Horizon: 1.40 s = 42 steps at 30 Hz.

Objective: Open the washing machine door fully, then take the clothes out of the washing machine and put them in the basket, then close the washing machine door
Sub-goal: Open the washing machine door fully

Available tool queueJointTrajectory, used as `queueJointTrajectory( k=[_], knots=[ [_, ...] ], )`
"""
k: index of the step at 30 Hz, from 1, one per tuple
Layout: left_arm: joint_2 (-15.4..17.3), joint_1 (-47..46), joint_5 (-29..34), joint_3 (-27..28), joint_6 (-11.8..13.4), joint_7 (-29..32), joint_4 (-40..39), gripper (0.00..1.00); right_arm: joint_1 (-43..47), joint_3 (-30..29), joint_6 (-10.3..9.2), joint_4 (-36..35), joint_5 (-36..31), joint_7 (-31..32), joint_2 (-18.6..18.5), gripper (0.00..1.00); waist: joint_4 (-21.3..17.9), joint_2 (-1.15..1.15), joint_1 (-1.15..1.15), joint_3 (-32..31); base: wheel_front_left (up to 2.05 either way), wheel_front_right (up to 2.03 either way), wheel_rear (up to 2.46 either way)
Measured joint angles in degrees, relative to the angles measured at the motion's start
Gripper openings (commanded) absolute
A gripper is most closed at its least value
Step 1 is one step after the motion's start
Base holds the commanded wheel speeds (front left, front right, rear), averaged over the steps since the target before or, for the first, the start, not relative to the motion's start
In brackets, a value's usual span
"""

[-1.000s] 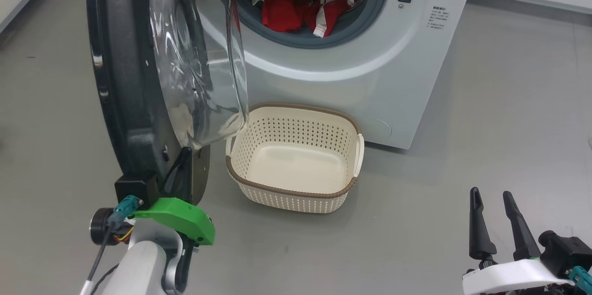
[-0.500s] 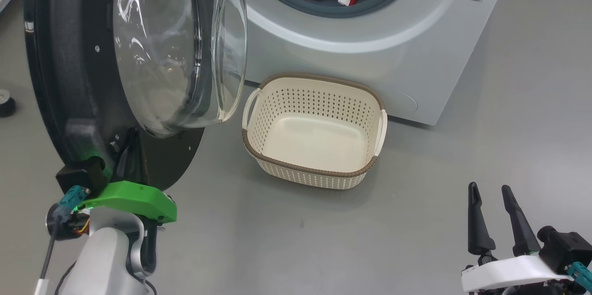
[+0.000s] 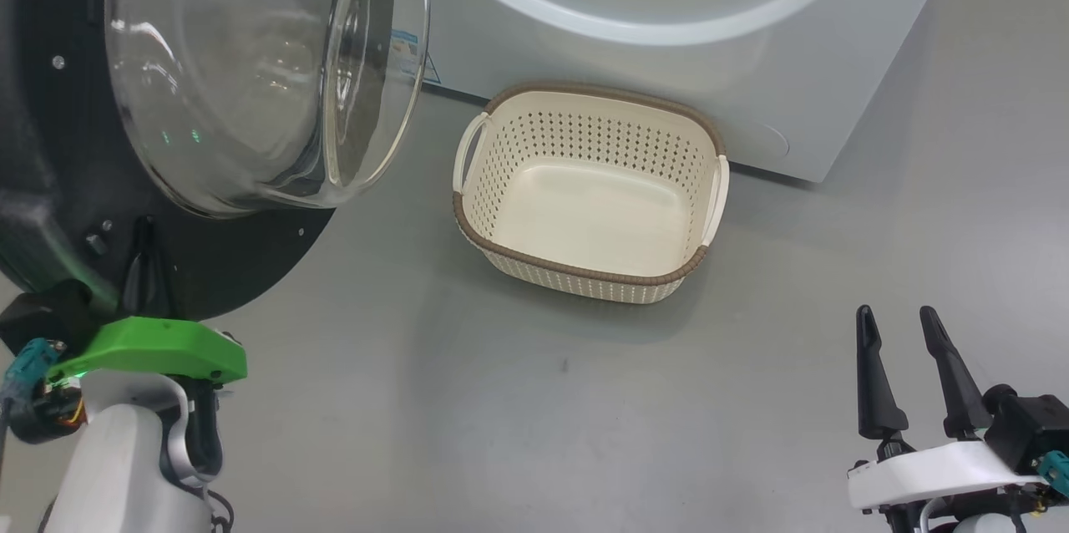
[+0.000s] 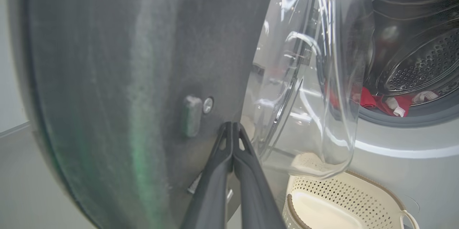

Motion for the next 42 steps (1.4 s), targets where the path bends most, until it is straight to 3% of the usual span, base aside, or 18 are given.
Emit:
queueJointTrajectory(
  k=[13, 22, 34, 42],
  knots=[
    [2.0, -1.7, -3.1, 6.8, 0.1, -0.6, -0.4, 0.0, -1.8, -0.1, 0.0, -1.5, -0.8, 0.0, -3.0, 1.0, 0.3, 0.0, 0.0, 5.2, 0.0, 0.0, 0.0],
    [6.0, -3.6, -3.8, 11.1, 0.1, -1.0, 0.0, 0.0, -2.8, 0.0, 0.0, -3.0, -0.9, 0.2, -4.6, 1.0, 0.0, 0.0, 0.0, 9.0, 0.0, 0.0, 0.0],
    [10.1, -7.6, -4.2, 13.3, 0.1, -1.1, 3.0, 0.0, -4.5, 0.0, 0.0, -3.7, -1.2, 0.7, -6.1, 1.0, -0.9, 0.0, 0.0, 13.2, 0.0, 0.0, 0.0],
    [10.7, -9.8, -4.2, 13.1, 0.1, -1.1, 5.3, 0.0, -4.7, -0.4, 0.0, -3.8, -1.2, 0.7, -6.6, 1.0, -1.0, 0.0, 0.0, 14.2, 0.0, 0.0, 0.0]
  ],
)
